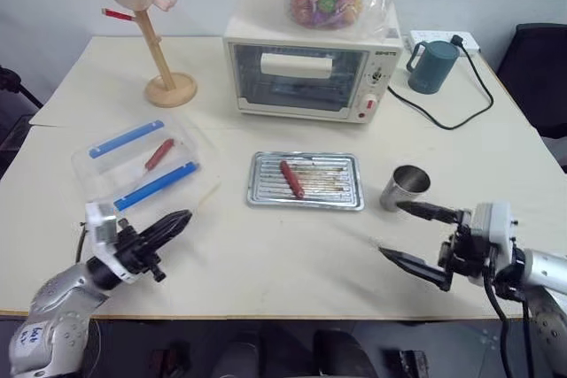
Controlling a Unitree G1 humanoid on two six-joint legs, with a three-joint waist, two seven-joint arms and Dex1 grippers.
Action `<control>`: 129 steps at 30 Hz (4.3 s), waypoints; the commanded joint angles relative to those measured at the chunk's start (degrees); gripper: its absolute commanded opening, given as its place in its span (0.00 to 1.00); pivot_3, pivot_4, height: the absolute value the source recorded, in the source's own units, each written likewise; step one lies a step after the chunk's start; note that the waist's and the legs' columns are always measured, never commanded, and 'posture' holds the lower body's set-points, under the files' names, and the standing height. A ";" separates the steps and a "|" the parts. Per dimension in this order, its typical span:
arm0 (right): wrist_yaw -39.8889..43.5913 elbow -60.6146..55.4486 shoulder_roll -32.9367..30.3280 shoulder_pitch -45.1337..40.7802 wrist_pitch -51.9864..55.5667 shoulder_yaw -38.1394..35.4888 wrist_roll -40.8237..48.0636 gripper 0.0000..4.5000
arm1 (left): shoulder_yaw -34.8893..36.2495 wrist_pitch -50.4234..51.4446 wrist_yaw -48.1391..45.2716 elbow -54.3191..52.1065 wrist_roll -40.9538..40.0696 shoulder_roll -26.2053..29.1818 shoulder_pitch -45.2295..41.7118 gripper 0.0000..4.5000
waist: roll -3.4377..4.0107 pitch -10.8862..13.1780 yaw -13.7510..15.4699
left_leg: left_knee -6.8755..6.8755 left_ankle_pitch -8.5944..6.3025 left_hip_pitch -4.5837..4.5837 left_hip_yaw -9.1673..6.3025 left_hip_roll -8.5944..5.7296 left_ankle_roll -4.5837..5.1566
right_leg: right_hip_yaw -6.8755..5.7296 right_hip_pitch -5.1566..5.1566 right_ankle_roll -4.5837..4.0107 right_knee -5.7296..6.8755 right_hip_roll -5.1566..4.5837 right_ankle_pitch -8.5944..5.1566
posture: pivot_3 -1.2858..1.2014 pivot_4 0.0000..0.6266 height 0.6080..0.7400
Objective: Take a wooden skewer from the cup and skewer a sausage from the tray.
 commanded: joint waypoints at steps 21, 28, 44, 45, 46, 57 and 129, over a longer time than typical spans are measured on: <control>-34.87 18.60 17.47 -55.30 40.03 41.11 -21.00 0.99 | -3.72 -0.04 3.45 -1.67 0.13 -1.89 -5.98 0.00 | -0.06 -0.03 -1.83 | -0.45 0.24 -0.33 -0.22 -0.06 -0.41 | -0.15 -0.79 -0.28 0.38 0.03 -0.15 | 0.52 0.24 1.00; -35.40 28.43 23.51 -58.22 35.78 42.39 -24.41 0.99 | -4.26 -0.36 4.20 -2.44 0.30 -2.68 -4.83 0.00 | -0.06 -0.03 -2.87 | -0.49 0.26 -0.32 -0.23 -0.06 -0.43 | -0.15 -0.82 -0.28 0.46 0.04 -0.15 | 0.52 0.24 1.00; -32.76 35.47 27.67 -58.86 30.90 42.51 -29.01 0.44 | -3.75 -0.43 4.42 -2.16 0.34 -2.06 -4.59 0.00 | -0.05 -0.03 -3.12 | -0.57 0.29 -0.29 -0.22 -0.05 -0.47 | -0.15 -0.85 -0.28 0.50 0.06 -0.15 | 0.52 0.24 1.00; -32.64 35.37 27.74 -58.78 30.99 42.44 -29.13 0.39 | -3.76 -0.45 4.40 -2.08 0.36 -2.02 -4.65 0.00 | -0.05 -0.03 -3.14 | -0.57 0.29 -0.29 -0.22 -0.05 -0.47 | -0.15 -0.85 -0.28 0.50 0.06 -0.15 | 0.52 0.24 1.00; -32.64 35.26 27.86 -58.69 31.05 42.24 -29.20 0.39 | -3.79 -0.45 4.37 -1.98 0.37 -1.95 -4.79 0.00 | -0.05 -0.03 -3.15 | -0.57 0.28 -0.29 -0.22 -0.05 -0.47 | -0.15 -0.85 -0.28 0.50 0.06 -0.15 | 0.52 0.24 1.00; -30.72 34.40 27.22 -57.54 30.71 41.70 -29.33 0.23 | -4.41 -0.71 4.10 -1.15 0.94 -1.82 -5.89 0.00 | -0.05 -0.03 -3.15 | -0.58 0.29 -0.29 -0.22 -0.05 -0.48 | -0.15 -0.85 -0.28 0.50 0.06 -0.15 | 0.52 0.24 1.00; 11.04 4.67 -4.47 -53.29 23.08 38.24 -12.69 0.23 | -18.71 2.04 -20.97 0.69 6.01 15.72 -22.17 0.00 | -0.09 0.01 -2.81 | -0.63 0.28 -0.29 -0.24 -0.03 -0.44 | -0.16 -0.79 -0.28 0.34 0.03 -0.15 | 0.52 0.24 1.00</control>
